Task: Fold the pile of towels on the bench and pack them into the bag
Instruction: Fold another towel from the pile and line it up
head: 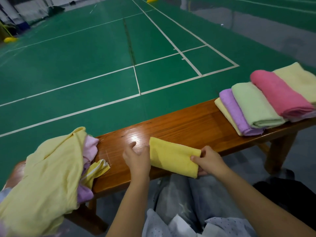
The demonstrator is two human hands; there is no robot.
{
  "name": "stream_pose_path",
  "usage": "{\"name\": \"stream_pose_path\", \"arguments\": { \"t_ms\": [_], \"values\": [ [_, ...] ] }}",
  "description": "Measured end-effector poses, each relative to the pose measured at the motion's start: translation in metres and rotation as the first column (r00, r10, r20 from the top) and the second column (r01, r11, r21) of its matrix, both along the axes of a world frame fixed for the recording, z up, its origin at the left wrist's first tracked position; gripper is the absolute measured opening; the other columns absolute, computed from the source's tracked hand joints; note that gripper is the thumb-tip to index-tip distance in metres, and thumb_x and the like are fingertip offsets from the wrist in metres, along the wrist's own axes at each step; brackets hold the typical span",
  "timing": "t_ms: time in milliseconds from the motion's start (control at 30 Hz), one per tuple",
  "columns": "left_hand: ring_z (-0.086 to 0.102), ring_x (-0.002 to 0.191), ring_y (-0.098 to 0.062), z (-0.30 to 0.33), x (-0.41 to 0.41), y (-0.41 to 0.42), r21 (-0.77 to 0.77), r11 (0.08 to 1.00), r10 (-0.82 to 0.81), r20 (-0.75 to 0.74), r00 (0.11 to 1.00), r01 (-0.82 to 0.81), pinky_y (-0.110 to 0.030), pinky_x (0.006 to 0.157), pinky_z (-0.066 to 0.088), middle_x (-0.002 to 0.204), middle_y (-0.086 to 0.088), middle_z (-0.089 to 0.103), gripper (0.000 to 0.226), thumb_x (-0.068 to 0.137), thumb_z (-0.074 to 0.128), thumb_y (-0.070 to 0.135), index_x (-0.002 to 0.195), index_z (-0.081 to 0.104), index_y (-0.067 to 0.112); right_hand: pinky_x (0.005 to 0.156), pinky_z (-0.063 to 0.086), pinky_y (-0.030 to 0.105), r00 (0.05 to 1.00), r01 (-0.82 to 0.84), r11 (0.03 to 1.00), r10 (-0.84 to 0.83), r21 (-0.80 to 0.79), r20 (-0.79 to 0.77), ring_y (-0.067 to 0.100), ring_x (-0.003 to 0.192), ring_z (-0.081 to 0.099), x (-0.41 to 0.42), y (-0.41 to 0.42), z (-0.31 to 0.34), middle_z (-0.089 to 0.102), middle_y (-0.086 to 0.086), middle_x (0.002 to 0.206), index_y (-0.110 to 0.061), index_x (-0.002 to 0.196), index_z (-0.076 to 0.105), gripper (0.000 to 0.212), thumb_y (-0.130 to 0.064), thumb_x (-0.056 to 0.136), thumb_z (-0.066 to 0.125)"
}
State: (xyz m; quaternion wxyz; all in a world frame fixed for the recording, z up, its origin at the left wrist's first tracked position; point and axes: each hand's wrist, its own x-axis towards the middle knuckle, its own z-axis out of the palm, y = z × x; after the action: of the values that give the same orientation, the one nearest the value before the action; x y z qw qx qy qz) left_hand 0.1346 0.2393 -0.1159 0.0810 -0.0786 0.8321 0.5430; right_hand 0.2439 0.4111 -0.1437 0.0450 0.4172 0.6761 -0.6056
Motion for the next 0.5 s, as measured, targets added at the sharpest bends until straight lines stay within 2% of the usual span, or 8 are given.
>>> {"name": "stream_pose_path", "arguments": {
  "t_ms": [33,100,200,300,500],
  "values": [
    [0.038,0.122,-0.018,0.002,0.01,0.001,0.141,0.988,0.045,0.079,0.996,-0.056,-0.037,0.095,0.04,0.138,0.005,0.029,0.048,0.093,0.061,0.029,0.135,0.041,0.022,0.059,0.06,0.039,0.999,0.035,0.998,-0.036,-0.046,-0.02,0.028,0.084,0.066,0.001,-0.002,-0.002,0.055,0.012,0.104,-0.01,0.111,0.042,0.035,-0.018,0.088,0.067],
    [0.044,0.118,-0.019,-0.002,0.028,0.003,0.283,0.955,0.029,0.213,0.977,-0.09,-0.037,0.093,0.041,0.141,0.004,0.034,0.045,0.094,0.059,0.026,0.134,0.038,0.025,0.062,0.059,0.041,0.992,0.103,0.988,-0.111,-0.116,-0.066,0.029,0.085,0.066,0.003,-0.006,-0.005,0.055,0.013,0.104,-0.01,0.111,0.04,0.033,-0.016,0.089,0.065],
    [0.047,0.121,-0.02,-0.008,0.045,0.014,0.395,0.918,-0.176,0.331,0.927,0.033,-0.04,0.103,0.041,0.138,-0.004,0.045,0.047,0.097,0.054,0.021,0.14,0.033,0.024,0.062,0.059,0.041,0.967,0.204,0.962,-0.228,-0.184,-0.118,0.026,0.083,0.065,0.004,-0.008,-0.01,0.054,0.012,0.104,-0.011,0.111,0.039,0.033,-0.013,0.09,0.064],
    [0.037,0.136,-0.023,-0.005,0.055,0.032,0.433,0.878,-0.376,0.359,0.854,0.205,-0.045,0.11,0.035,0.15,0.0,0.035,0.065,0.099,0.051,0.02,0.152,0.016,0.03,0.059,0.058,0.038,0.937,0.282,0.931,-0.319,-0.232,-0.14,0.024,0.079,0.065,0.008,-0.004,-0.014,0.053,0.008,0.099,-0.012,0.109,0.039,0.031,-0.014,0.09,0.064],
    [0.04,0.13,-0.017,-0.004,0.056,0.074,0.383,0.818,-0.556,0.34,0.758,0.429,-0.045,0.113,0.034,0.153,0.002,0.033,0.064,0.102,0.045,0.018,0.154,0.01,0.031,0.058,0.055,0.037,0.83,0.42,0.82,-0.521,-0.39,-0.2,0.026,0.075,0.064,0.018,0.023,-0.016,0.053,0.011,0.097,-0.008,0.111,0.036,0.029,-0.01,0.093,0.059]
  ]
}}
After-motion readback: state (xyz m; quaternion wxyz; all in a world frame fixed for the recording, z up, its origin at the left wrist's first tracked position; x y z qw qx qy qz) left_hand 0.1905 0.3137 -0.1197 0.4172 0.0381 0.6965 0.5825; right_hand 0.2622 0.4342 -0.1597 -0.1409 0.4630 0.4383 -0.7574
